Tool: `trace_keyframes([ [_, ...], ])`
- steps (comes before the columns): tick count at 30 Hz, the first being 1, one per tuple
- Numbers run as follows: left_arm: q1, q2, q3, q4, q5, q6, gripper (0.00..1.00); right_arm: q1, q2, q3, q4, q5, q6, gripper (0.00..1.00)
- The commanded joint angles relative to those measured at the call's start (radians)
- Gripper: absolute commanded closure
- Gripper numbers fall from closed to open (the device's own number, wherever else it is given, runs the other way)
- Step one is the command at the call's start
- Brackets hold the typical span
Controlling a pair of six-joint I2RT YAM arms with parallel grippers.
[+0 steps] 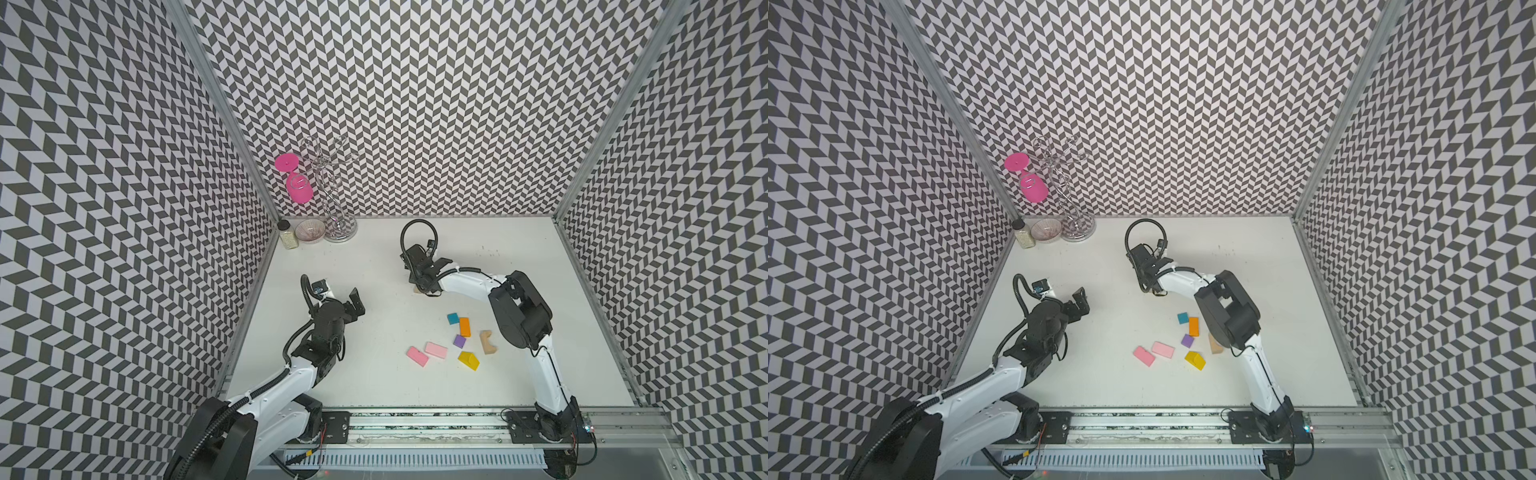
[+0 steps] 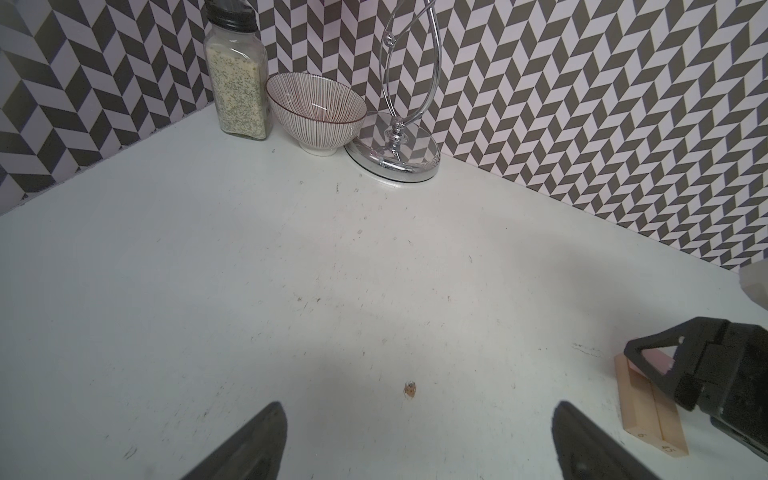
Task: Build the wood block tower
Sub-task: 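Carry the pink block with the right gripper onto the wooden pair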
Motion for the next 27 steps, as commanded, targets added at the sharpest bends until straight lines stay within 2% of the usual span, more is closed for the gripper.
trace_keyframes([
  [1,0.004,-0.008,-0.011,0.028,0.002,0.003,0.0,0.011,-0.044,-0.016,0.011,0.003,0.007,0.59],
  [12,0.004,-0.013,-0.012,0.028,0.004,0.003,0.0,0.025,-0.05,-0.018,-0.005,0.038,0.02,0.5],
  [22,0.004,-0.014,-0.014,0.028,0.005,0.003,0.0,0.024,-0.057,-0.01,-0.008,0.048,0.019,0.35],
  [27,0.004,-0.014,-0.014,0.029,0.004,0.003,0.0,0.026,-0.073,-0.012,-0.005,0.044,0.01,0.2],
])
